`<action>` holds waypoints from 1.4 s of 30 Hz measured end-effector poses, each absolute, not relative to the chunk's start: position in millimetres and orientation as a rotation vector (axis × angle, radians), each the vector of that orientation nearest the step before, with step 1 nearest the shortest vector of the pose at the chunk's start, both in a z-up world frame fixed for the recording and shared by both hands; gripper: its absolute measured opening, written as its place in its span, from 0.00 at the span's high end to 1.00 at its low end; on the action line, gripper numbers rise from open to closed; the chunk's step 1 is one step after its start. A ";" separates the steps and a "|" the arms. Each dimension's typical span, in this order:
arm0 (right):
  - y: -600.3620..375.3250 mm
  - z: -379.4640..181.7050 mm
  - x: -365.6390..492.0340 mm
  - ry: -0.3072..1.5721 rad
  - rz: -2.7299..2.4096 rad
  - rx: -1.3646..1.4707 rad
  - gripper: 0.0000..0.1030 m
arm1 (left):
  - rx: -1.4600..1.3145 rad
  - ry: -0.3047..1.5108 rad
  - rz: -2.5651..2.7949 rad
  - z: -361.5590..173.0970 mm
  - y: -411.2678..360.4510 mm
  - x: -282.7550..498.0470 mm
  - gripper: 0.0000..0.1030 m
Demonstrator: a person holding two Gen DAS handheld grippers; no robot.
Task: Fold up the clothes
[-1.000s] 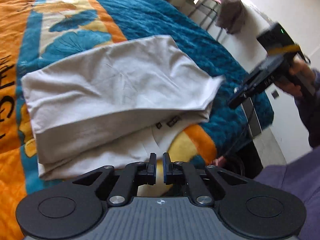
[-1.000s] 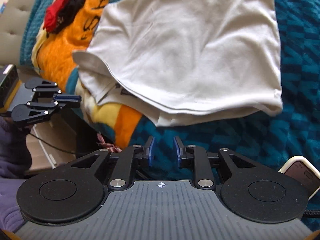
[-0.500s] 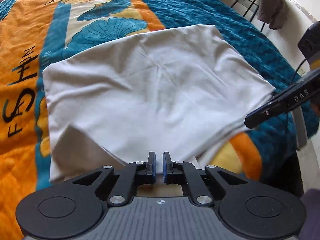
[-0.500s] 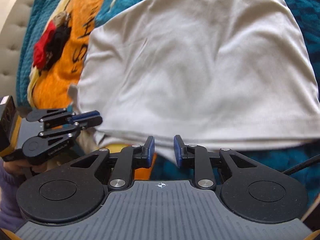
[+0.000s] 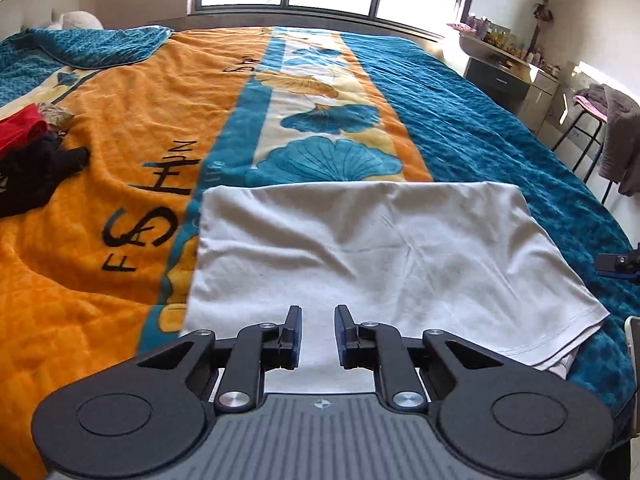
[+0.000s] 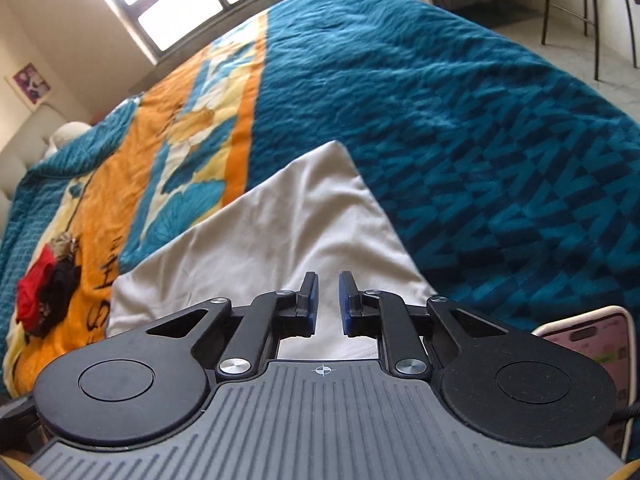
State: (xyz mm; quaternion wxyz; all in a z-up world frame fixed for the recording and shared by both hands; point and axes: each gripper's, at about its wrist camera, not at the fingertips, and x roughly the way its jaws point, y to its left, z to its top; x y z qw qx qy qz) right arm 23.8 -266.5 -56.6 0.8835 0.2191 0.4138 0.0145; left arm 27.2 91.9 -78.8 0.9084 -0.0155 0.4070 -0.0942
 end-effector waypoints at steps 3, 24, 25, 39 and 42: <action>-245.0 -80.3 29.6 0.893 0.071 0.354 0.82 | 0.028 0.889 -0.153 -100.4 85.2 28.4 0.86; -287.5 -140.0 129.0 0.976 0.105 0.813 1.00 | -0.117 0.938 -0.084 -122.1 110.0 109.7 0.91; -299.6 -142.1 126.3 0.936 0.044 0.826 1.00 | -0.115 0.949 -0.049 -128.5 115.1 112.5 0.90; -299.4 -160.8 188.4 0.754 0.115 1.041 0.91 | -0.250 0.791 0.096 -111.3 140.9 156.5 0.95; -319.3 -168.9 183.0 0.637 -0.150 1.047 0.94 | -0.210 0.774 0.186 -115.7 136.1 163.4 0.96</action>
